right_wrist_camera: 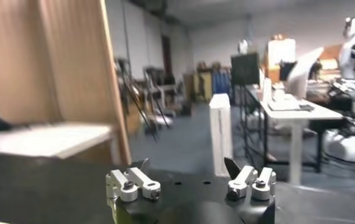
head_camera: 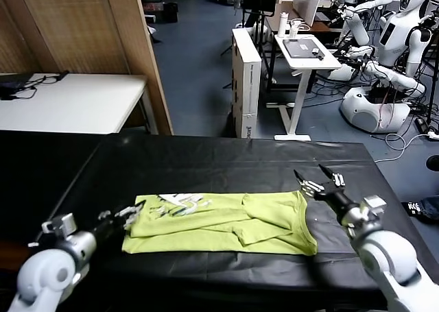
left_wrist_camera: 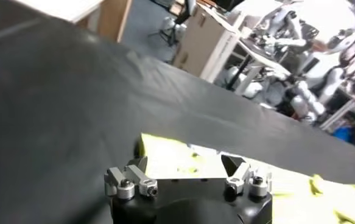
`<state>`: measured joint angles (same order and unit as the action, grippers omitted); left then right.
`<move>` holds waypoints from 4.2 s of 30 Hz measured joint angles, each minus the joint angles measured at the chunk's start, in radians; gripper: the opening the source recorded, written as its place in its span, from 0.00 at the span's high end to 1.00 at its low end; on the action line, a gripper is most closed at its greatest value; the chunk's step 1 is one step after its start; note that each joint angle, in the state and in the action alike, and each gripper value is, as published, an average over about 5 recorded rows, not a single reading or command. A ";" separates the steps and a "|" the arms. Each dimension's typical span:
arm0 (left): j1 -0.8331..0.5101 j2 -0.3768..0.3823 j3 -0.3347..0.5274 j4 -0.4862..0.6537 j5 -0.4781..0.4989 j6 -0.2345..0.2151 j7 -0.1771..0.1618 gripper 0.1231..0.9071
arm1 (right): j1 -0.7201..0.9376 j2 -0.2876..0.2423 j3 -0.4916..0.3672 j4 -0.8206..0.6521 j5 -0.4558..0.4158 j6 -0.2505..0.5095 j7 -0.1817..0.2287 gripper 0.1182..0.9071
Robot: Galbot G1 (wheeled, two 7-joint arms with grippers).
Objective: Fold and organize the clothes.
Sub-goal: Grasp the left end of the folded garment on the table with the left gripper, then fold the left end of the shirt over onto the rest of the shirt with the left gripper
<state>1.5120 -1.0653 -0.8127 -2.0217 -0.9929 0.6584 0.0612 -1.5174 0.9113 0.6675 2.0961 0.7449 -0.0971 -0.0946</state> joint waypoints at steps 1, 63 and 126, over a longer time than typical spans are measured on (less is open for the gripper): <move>0.008 -0.004 -0.006 0.002 0.001 -0.002 0.002 0.00 | -0.025 0.005 0.012 0.011 0.001 0.005 -0.002 0.00; -0.003 -0.084 0.054 0.013 0.084 -0.020 -0.023 0.91 | -0.152 0.070 0.028 0.118 -0.070 0.021 -0.007 0.00; -0.139 -0.492 0.659 -0.065 0.425 -0.056 -0.155 0.91 | -0.240 0.208 0.053 0.009 -0.278 0.028 0.010 0.00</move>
<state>1.3731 -1.5574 -0.1539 -2.0872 -0.5683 0.6021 -0.0938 -1.7577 1.1196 0.7206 2.1049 0.4672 -0.0694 -0.0843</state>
